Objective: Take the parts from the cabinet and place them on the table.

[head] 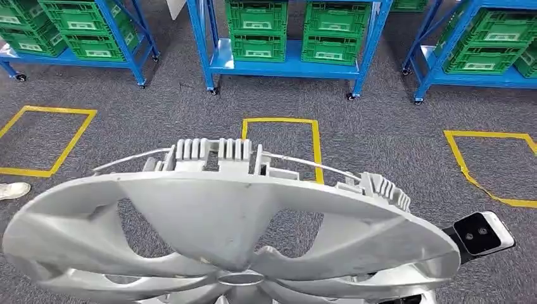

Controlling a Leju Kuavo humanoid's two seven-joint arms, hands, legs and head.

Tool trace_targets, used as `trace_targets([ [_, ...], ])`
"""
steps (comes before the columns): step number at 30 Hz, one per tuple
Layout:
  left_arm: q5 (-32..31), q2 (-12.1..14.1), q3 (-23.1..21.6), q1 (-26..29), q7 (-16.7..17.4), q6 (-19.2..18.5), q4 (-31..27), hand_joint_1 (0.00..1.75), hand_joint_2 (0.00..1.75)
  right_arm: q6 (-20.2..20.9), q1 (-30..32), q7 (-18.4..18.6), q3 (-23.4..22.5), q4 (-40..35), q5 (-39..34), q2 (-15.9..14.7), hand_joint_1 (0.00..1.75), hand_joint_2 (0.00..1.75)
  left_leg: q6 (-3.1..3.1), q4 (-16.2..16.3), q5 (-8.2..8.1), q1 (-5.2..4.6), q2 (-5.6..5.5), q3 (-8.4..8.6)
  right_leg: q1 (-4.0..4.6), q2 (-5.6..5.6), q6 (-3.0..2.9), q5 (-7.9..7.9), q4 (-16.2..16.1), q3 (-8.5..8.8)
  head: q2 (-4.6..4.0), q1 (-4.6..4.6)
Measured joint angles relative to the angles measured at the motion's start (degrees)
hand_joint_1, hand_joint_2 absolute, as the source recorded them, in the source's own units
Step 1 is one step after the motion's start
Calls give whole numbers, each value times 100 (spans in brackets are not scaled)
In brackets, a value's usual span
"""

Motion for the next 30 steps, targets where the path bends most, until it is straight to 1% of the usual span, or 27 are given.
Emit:
trace_targets([
  [3, 2, 0, -2, 22, 2, 2, -4, 0, 175, 0, -5, 7, 5, 0, 0, 13, 166, 175, 163, 14, 97, -80, 19, -136, -38, -16, 148, 164, -58, -38, 0, -4],
  [4, 7, 4, -2, 25, 2, 2, -4, 0, 175, 0, -7, 9, 5, 2, 2, 11, 166, 175, 253, -41, 202, -38, 57, -206, -60, -16, 145, 122, 1, -93, 0, 5],
  [5, 9, 0, 0, 15, 4, 2, -9, 0, 175, 0, -3, 15, 11, 0, 0, 9, 166, 175, 319, -37, 265, -62, 66, -287, -57, -3, 79, -127, 174, -212, 0, 2],
  [6, 9, 2, 0, 8, 7, 2, -11, 0, 175, 0, -3, 20, 15, 2, 0, 9, 166, 175, 368, -34, 342, -82, 68, -375, -44, 5, 10, -446, 514, -346, 0, 22],
  [7, 9, 2, 0, 13, 4, 2, -11, 0, 175, 0, -3, 26, 20, 2, 0, 7, 166, 175, 382, -34, 415, -106, 70, -450, -42, 8, -35, -747, 950, -476, 0, 33],
  [8, 9, 0, 0, 14, 7, 2, -11, 0, 175, 0, -1, 31, 20, 2, 0, 4, 166, 175, 401, -21, 503, -140, 73, -567, -35, 14, -45, -990, 1464, -599, 0, 26],
  [9, 9, 0, 0, 14, 7, 2, -11, 0, 175, 0, 1, 35, 20, 4, 0, 2, 166, 175, 409, -15, 566, -167, 73, -656, -36, 14, -15, -1034, 1755, -631, 0, 33],
  [10, 9, 0, 0, 14, 7, 2, -11, 0, 175, 0, 0, 37, 20, 9, 0, -2, 166, 175, 419, -6, 634, -192, 72, -758, -35, 14, 27, -945, 1835, -562, 0, 29],
  [11, 9, -2, 0, 15, 7, 2, -11, 0, 175, 0, 0, 39, 20, 9, 2, -2, 166, 175, 417, 10, 686, -204, 71, -847, -23, 14, 72, -787, 1681, -375, 0, 29],
  [12, 9, -2, 0, 15, 7, 2, -11, 0, 175, -2, -1, 42, 20, 9, 0, -2, 166, 175, 413, 36, 732, -218, 67, -933, 0, 14, 96, -623, 1325, -101, 0, 31],
  [13, 11, -2, 0, 16, 7, 4, -13, 0, 175, -2, -6, 42, 22, 9, 0, -4, 166, 175, 403, 71, 770, -223, 62, -1007, 22, 14, 74, -539, 834, 250, 0, 31],
  [14, 13, -18, 0, 16, 7, 13, -18, 0, 175, -9, -16, 42, 22, 9, -2, -7, 166, 175, 390, 121, 804, -226, 61, -1064, 61, 11, -12, -638, 252, 677, 0, 31],
  [15, 11, -27, 0, 17, 4, 35, -24, 0, 175, -11, -27, 42, 26, 9, -4, -11, 166, 175, 363, 175, 829, -260, 60, -1114, 80, 1, -65, -792, -210, 914, 0, 27],
  [16, 11, -26, 0, 25, 4, 42, -26, 0, 175, -15, -21, 37, 29, 13, -15, -15, 166, 175, 325, 165, 874, -248, 70, -1108, 92, -2, -59, -770, -142, 821, 0, 7],
  [18, 9, -35, 0, 26, 4, 48, -28, 0, 175, -17, -21, 13, 29, 13, -30, -31, 166, 175, 268, 163, 930, -217, 74, -1113, 114, 7, -130, -733, -141, 797, 0, 13],
  [19, 7, -15, -2, 27, 4, 50, -28, 0, 175, -17, -21, -11, 31, 15, -33, -35, 166, 175, 240, 184, 940, -219, 71, -1138, 44, 3, -168, -659, -167, 782, 0, 22],
  [20, 7, -26, -2, 33, 4, 50, -28, 0, 175, -11, -27, -26, 37, 13, -26, -37, 166, 175, 177, 311, 756, -190, 43, -1202, 42, -9, -194, -621, -166, 744, 0, 29],
  [21, 7, -26, 0, 35, 4, 55, -28, 0, 175, -11, -21, -44, 46, 13, -24, -33, 166, 175, 129, 581, 455, -161, 43, -1288, 42, -12, -223, -585, -166, 714, 0, 2],
  [22, 7, -20, 0, 39, 4, 64, -28, 0, 175, -11, -21, -55, 53, 13, 0, -35, 166, 175, 74, 1030, 120, -120, 43, -1428, 42, -12, -228, -544, -164, 672, 0, 2],
  [23, 2, -15, 0, 39, 4, 64, -28, 0, 175, -11, -21, -70, 61, 13, 37, -33, 166, 175, 31, 1484, -107, -83, 45, -1566, 42, -11, -219, -511, -157, 637, 0, 2],
  [24, -4, -18, 0, 39, 0, 66, -28, 0, 175, -7, -16, -89, 66, 13, 96, -35, 166, 175, 2, 1832, -208, -54, 45, -1663, 42, -11, -211, -483, -148, 591, 0, 5],
  [25, -11, -18, 0, 41, 0, 66, -28, 0, 175, -2, -9, -120, 66, 13, 148, -35, 166, 175, -19, 1938, -181, -25, 47, -1650, 36, -11, -192, -460, -139, 556, 0, 0],
  [26, -24, -18, 0, 45, -2, 66, -28, 0, 175, 0, 2, -149, 66, 13, 193, -35, 166, 175, -38, 1776, -58, 5, 46, -1492, 30, -11, -182, -442, -127, 536, 0, 2],
  [27, -28, -18, 0, 46, -2, 66, -28, 0, 175, 2, 4, -173, 68, 13, 228, -35, 166, 175, -50, 1389, 129, 29, 51, -1223, 18, -8, -169, -435, -112, 526, 0, 2],
  [28, -28, -15, 2, 44, -2, 66, -28, 0, 175, 2, 1, -181, 66, 13, 232, -35, 166, 175, -60, 881, 318, 45, 52, -886, 9, -9, -159, -430, -89, 507, 0, 2],
  [29, -35, -15, 4, 42, -4, 75, -28, 0, 175, 4, -1, -201, 66, 9, 243, -35, 166, 175, -63, 450, 403, 58, 49, -605, 8, -9, -145, -424, -71, 500, 0, -2],
  [30, -37, -13, 7, 35, -4, 79, -28, 0, 175, 6, -1, -214, 66, 2, 249, -35, 166, 175, -49, 254, 323, 20, 29, -443, 37, -5, -103, -418, -65, 445, 0, 2],
])
